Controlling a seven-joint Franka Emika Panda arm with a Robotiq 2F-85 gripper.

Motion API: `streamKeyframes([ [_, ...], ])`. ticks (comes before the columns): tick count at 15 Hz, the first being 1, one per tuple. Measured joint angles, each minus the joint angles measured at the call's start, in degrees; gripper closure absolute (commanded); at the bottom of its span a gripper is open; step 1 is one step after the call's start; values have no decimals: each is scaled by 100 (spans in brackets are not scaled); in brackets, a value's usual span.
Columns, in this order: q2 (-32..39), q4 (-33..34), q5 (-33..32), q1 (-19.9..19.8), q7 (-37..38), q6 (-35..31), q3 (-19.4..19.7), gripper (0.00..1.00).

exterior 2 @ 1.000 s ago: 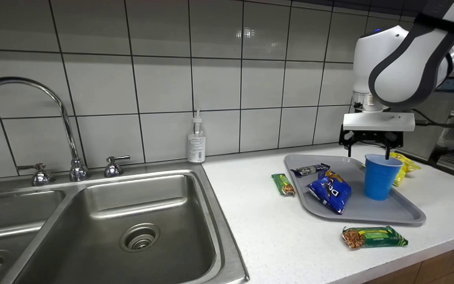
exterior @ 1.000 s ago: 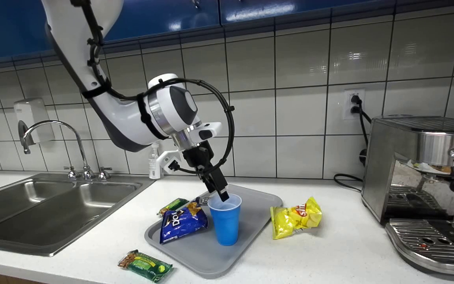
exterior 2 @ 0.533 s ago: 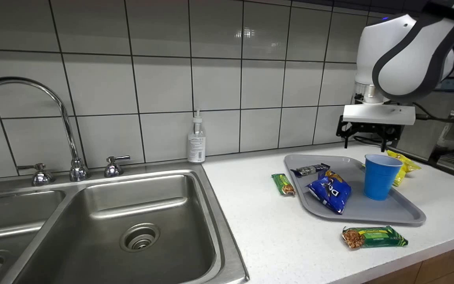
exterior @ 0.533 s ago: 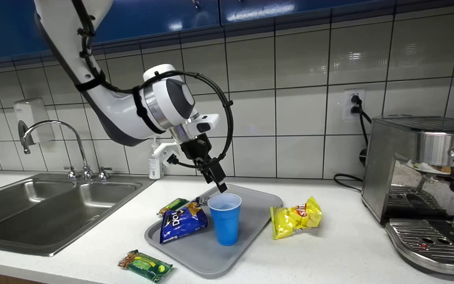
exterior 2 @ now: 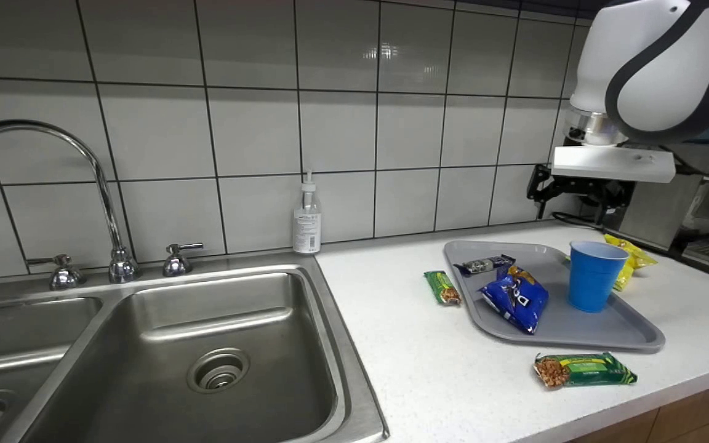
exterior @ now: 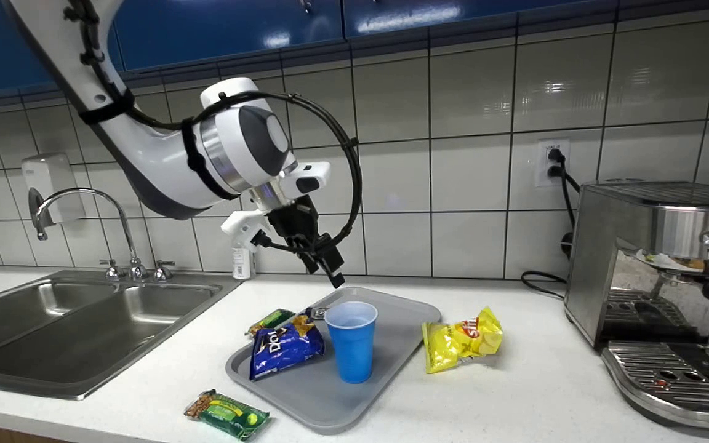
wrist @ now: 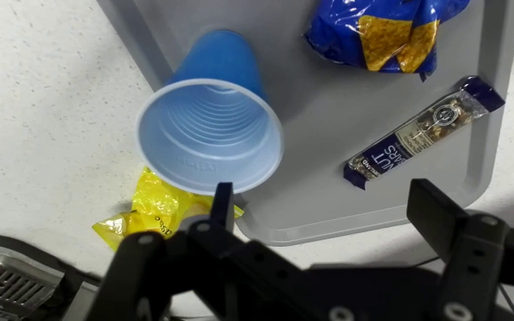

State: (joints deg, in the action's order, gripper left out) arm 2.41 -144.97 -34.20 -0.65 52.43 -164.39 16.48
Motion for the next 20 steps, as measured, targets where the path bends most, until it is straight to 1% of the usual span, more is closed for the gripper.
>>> streamKeyframes([
  [5, -336, -496, 100, 26, -683, -185, -6, 0],
  [10, -664, -942, 516, 135, -1531, -225, -6, 0],
  [15, -912, -1298, 1653, -26, -2801, -195, -479, 0],
  [18, -1018, -1413, 2362, -25, -3564, -83, -658, 0],
  [20, -1052, -1391, 2720, -23, -3952, 59, -729, 0],
])
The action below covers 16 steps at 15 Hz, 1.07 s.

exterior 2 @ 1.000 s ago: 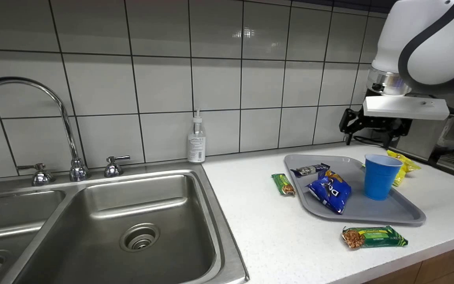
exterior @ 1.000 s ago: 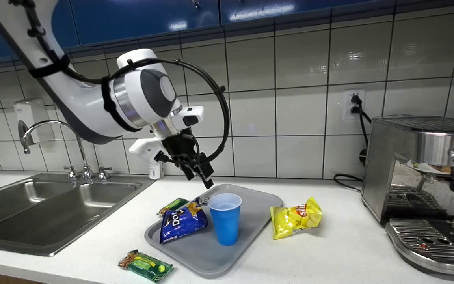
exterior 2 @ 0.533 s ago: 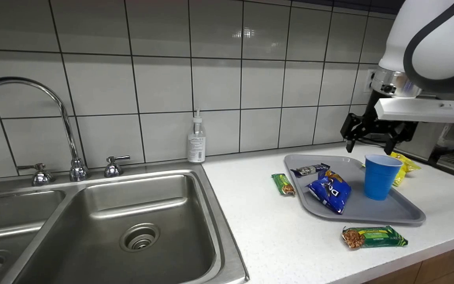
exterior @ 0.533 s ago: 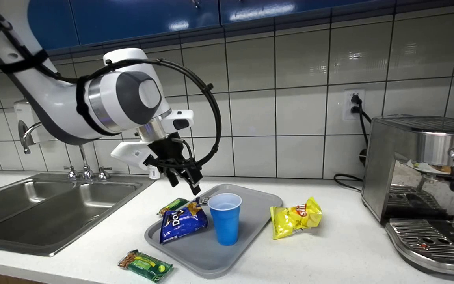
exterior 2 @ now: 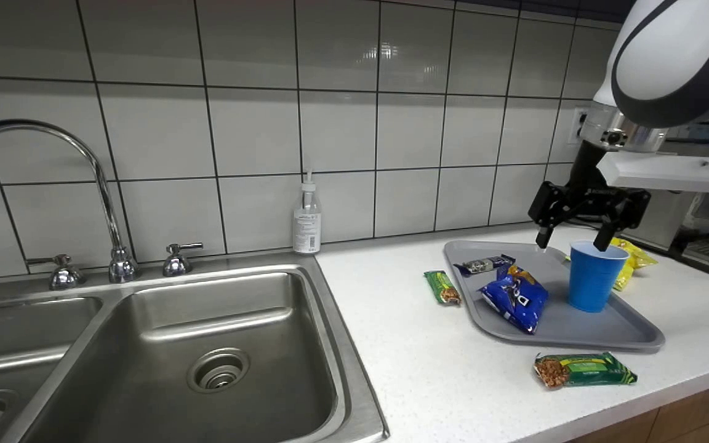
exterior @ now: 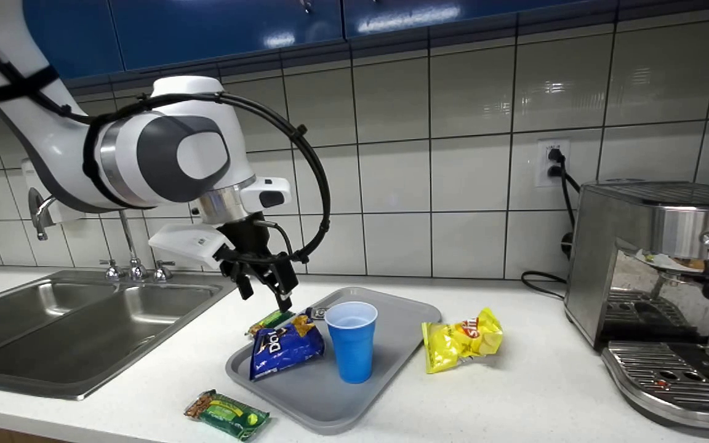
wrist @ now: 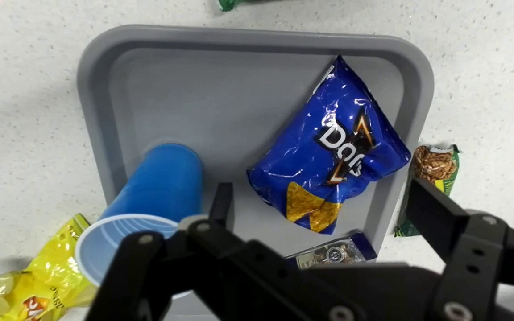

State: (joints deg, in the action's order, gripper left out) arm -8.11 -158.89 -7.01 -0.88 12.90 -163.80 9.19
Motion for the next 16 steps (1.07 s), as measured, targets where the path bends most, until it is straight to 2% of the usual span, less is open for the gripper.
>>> streamKeyframes([
  [6, -166, 10, 509, 0, -681, 464, -58, 0],
  [16, -246, 10, 520, -2, -753, 683, -110, 0],
])
